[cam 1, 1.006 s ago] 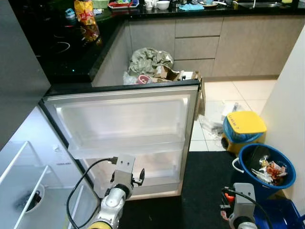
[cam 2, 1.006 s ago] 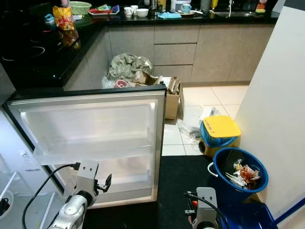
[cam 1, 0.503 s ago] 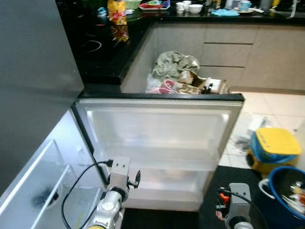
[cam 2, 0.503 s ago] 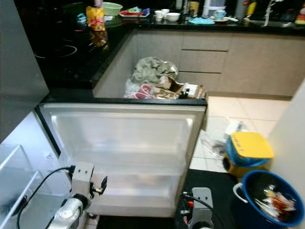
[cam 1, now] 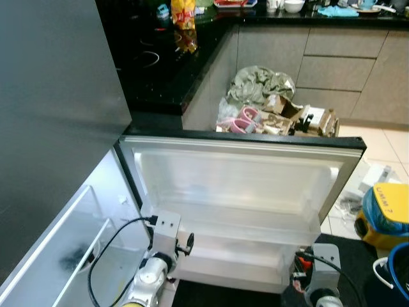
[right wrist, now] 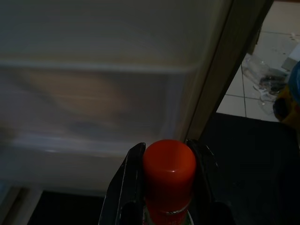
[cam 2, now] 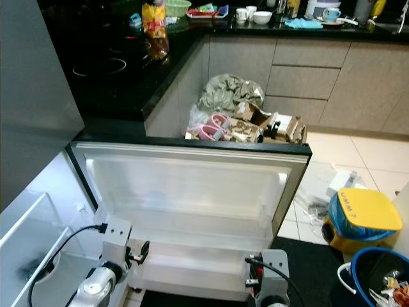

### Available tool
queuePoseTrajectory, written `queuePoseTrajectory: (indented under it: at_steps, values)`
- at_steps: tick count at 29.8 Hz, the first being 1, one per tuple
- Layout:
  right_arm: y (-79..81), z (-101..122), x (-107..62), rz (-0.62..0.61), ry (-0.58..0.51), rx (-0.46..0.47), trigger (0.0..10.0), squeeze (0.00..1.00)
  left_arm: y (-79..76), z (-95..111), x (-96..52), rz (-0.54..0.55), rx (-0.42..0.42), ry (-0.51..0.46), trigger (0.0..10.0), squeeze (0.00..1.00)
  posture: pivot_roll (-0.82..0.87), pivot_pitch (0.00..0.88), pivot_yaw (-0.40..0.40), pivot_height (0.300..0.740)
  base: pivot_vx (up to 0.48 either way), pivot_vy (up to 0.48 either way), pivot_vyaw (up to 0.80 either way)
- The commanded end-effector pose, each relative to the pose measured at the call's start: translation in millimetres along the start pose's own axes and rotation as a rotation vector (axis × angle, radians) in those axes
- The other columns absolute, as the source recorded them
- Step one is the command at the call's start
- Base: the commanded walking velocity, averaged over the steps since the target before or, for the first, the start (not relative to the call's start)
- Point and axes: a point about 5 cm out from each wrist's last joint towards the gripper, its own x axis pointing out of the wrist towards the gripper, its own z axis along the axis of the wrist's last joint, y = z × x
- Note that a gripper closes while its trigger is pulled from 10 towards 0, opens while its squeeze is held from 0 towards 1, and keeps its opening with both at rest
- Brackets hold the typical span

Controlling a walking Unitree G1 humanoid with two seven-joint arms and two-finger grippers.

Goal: Restocking fridge

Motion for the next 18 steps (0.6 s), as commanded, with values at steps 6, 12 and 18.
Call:
queuePoseTrajectory:
  at_steps: [6,12,18]
  values:
    - [41.8,14,-5.9,0.455,-0.049,-0.015,10.0,0.0,1.2,6,1.0,-0.034,0.032,-0.028,10.0,0.0,-0.09,0.035,0.049,0.74,0.0,0.0,0.0]
    - [64.0,56,-23.6,0.782,-0.139,-0.103,10.0,0.0,8.0,3,-1.5,-0.025,0.037,-0.015,10.0,0.0,-0.09,0.037,0.053,0.74,0.0,0.0,0.0]
    - [69.0,93,-47.6,1.049,-0.167,-0.217,10.0,0.0,15.8,3,-2.6,-0.009,0.039,-0.009,10.0,0.0,-0.1,0.027,0.05,0.74,0.0,0.0,0.0]
